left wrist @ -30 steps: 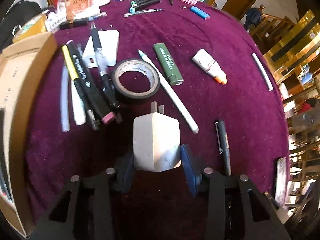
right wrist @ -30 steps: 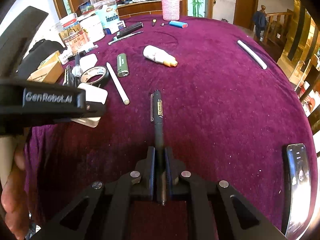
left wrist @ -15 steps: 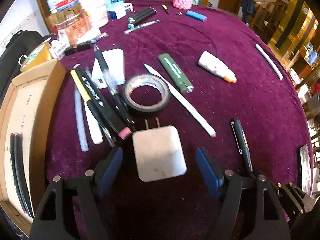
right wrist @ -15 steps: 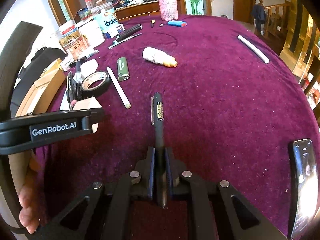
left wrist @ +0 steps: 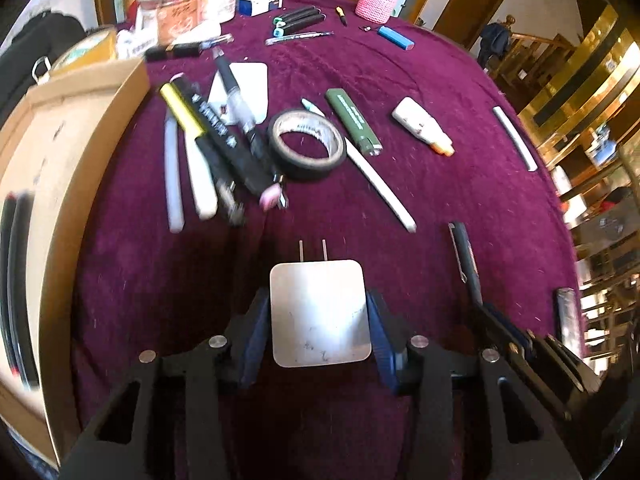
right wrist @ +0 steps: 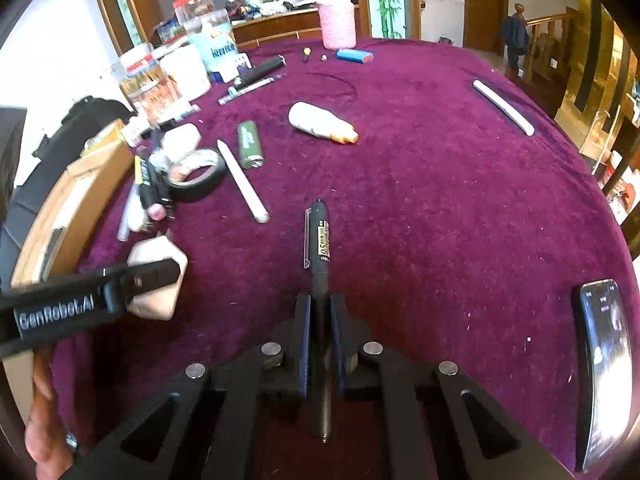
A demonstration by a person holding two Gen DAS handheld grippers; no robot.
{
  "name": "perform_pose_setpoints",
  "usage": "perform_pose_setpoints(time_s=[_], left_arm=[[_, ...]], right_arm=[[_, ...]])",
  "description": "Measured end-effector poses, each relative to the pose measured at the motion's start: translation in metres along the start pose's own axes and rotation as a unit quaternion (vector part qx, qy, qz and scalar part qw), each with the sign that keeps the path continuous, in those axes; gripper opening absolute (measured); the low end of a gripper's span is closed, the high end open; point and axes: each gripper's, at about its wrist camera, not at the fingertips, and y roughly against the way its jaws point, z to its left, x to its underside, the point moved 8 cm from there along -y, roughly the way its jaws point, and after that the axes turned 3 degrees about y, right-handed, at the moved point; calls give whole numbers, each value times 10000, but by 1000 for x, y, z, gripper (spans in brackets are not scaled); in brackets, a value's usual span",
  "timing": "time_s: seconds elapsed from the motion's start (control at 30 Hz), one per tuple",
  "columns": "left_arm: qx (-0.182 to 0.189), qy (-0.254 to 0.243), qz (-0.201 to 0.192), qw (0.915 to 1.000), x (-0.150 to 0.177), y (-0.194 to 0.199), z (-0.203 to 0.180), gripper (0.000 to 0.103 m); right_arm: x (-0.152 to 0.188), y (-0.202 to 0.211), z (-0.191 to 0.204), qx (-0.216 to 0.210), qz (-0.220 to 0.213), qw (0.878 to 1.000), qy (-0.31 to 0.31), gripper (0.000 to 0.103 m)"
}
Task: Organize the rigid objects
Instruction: 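Grasp the white charger with the left tool while the right tool lifts the pen, then place the charger and black pen into the cardboard tray with both tools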
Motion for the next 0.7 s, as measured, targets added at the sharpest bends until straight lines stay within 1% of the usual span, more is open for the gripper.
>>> perform_pose_setpoints(time_s=[0.07,0.17,0.23,0.3,0.37,0.43,0.53,0.57,0.63,0.7], left_arm=[[136,35,-100,9999,6,18,4,45],[145,94,-299,9994,10,49,17,45],[87,119,-482,9987,10,76,33,46],[-5,134,-613,9980,10,97,49,46],[-19,245,-688,9973,9,117,71,46],[-128,403,-766,9962,6,131,93,46],[-208,644,-877,9938,-2,149,130,46],[-253,743,-917,9927,-5,154,145,46],[-373,840,-957,9912,-11,156,167,46],[-583,1029,-970,9882,-17,154,197,46]], right_arm=[[-1,11,11,-276,-93,9996,-49,10],[-7,30,37,-601,-248,9979,51,10],[-14,42,64,-970,-346,9945,179,10],[-18,47,88,-1206,-364,9916,296,10],[-22,51,118,-1442,-374,9877,473,10],[-25,51,144,-1568,-388,9847,656,10],[-30,45,191,-1847,-267,9781,923,10],[-32,41,200,-1884,-230,9771,968,10],[-37,28,227,-1934,-143,9748,1105,10],[-40,15,246,-1965,7,9734,1180,10]])
